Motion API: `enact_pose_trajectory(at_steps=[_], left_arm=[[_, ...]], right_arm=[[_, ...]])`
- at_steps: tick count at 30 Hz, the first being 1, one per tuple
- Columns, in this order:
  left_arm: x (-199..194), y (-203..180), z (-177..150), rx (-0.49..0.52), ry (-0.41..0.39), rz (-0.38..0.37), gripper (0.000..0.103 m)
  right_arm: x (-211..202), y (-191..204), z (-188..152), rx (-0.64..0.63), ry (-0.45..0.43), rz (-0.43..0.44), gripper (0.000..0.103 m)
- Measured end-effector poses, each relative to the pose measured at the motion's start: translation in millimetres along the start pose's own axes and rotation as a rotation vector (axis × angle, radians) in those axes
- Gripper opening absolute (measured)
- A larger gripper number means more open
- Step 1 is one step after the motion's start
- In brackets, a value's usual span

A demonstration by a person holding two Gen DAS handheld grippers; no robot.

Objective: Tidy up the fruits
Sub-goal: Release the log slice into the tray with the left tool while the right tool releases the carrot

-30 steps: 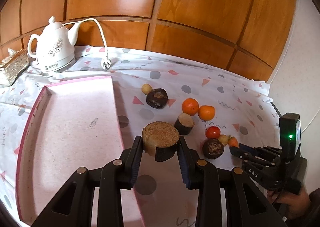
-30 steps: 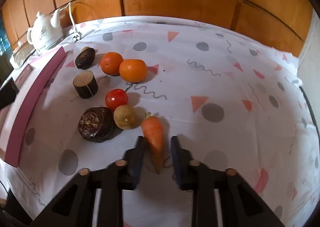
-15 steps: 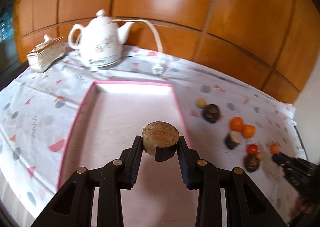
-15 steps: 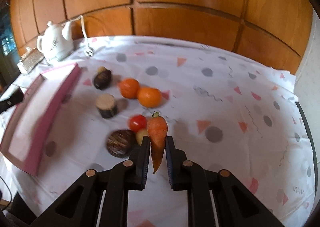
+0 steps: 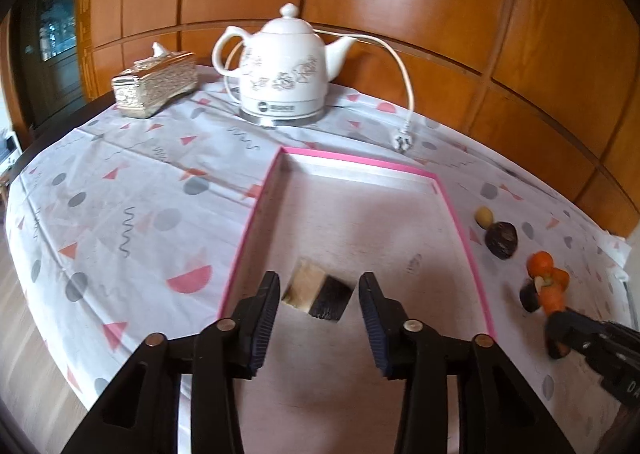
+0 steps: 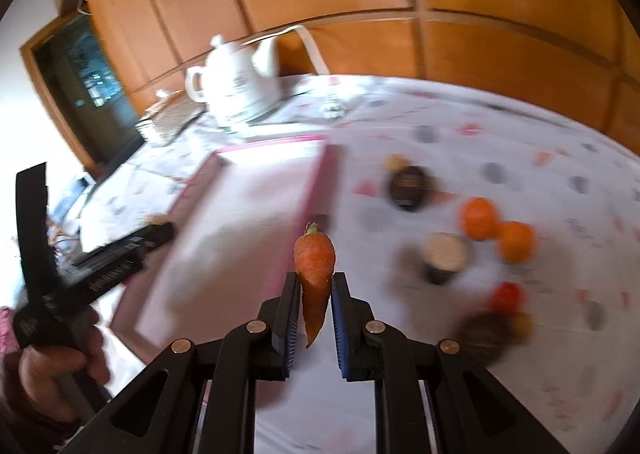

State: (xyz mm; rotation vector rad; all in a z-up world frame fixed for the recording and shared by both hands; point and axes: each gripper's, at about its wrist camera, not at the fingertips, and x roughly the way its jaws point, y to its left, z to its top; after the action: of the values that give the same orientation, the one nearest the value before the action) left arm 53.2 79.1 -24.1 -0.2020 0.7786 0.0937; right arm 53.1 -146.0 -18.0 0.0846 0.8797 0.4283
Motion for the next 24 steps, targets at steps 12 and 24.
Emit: enact_pose_trajectory(at_steps=[12,24], left_arm=[[-13.3,4.6,-3.2,-0.001,-0.026,-0.002,0.065],[-21.2,-18.7,-10.5,0.059,-0.028,-0.032,0.065]], right_arm=[[33.8,43.1,13.5,0.031,0.025,0.102,0.032],[-0.1,25.1,-10.2,0.01,-0.061,-0.069,0.032]])
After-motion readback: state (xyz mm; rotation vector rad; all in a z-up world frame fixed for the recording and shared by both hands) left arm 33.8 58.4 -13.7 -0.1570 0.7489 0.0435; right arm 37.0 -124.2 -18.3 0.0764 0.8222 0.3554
